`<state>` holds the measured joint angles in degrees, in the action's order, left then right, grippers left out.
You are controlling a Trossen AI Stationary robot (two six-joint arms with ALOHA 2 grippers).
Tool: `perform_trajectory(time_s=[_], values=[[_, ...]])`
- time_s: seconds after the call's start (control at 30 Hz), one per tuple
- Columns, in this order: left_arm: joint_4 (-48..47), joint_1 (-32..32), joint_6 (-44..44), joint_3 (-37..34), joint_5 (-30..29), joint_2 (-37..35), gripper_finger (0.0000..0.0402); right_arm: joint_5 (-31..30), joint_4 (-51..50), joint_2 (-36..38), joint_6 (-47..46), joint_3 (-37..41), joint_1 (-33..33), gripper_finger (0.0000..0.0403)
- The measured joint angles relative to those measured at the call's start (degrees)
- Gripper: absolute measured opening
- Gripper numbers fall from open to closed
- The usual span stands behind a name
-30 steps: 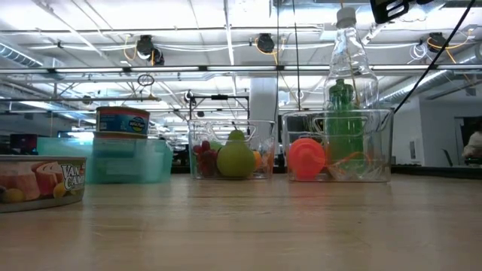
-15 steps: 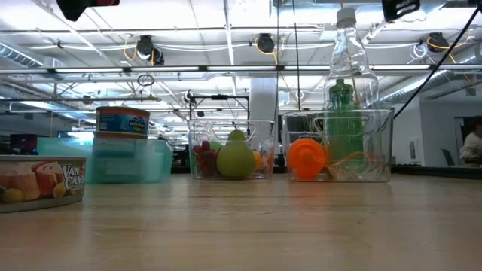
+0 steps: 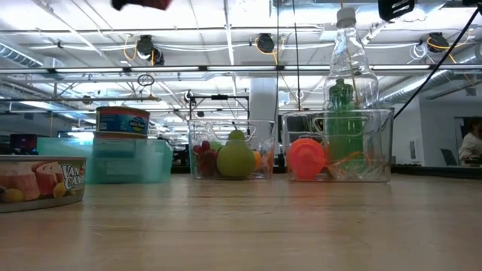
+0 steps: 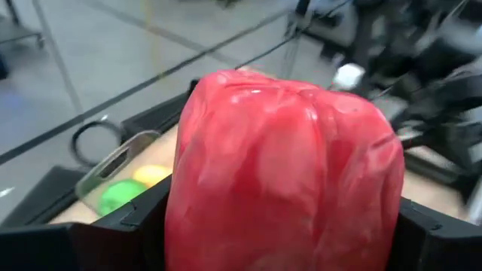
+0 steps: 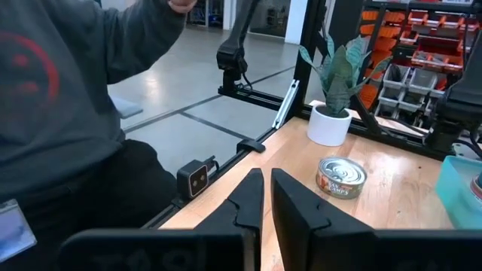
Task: Pick & Place Food Item
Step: Put the red bell pepper into the left transparent bin
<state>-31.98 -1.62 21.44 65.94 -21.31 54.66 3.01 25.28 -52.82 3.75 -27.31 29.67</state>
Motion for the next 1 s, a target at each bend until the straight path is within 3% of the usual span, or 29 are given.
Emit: perform_trajectory(time_s=[0.2, 0.4, 0.7, 1.0], values=[[-5.0, 14.0, -7.6, 9.6, 9.7, 14.7, 0.0294, 0.0, -0.4, 0.0, 0.1, 0.0, 0.0, 0.0018], [-4.5, 21.6, -11.4, 13.2, 17.6, 27.9, 0.0294, 0.0, -2.5, 0.0, 0.0, 0.0, 0.0, 0.0018], [-4.3, 24.8, -15.5, 13.4, 18.5, 42.6, 0.0294, -0.2, -4.0, 0.0, 1.8, 0.0, 0.0, 0.0018], [-3.7, 23.8, -22.7, 13.4, 18.6, 48.0, 0.0306, -0.2, -5.4, 0.0, 3.1, 0.0, 0.0, 0.0018]])
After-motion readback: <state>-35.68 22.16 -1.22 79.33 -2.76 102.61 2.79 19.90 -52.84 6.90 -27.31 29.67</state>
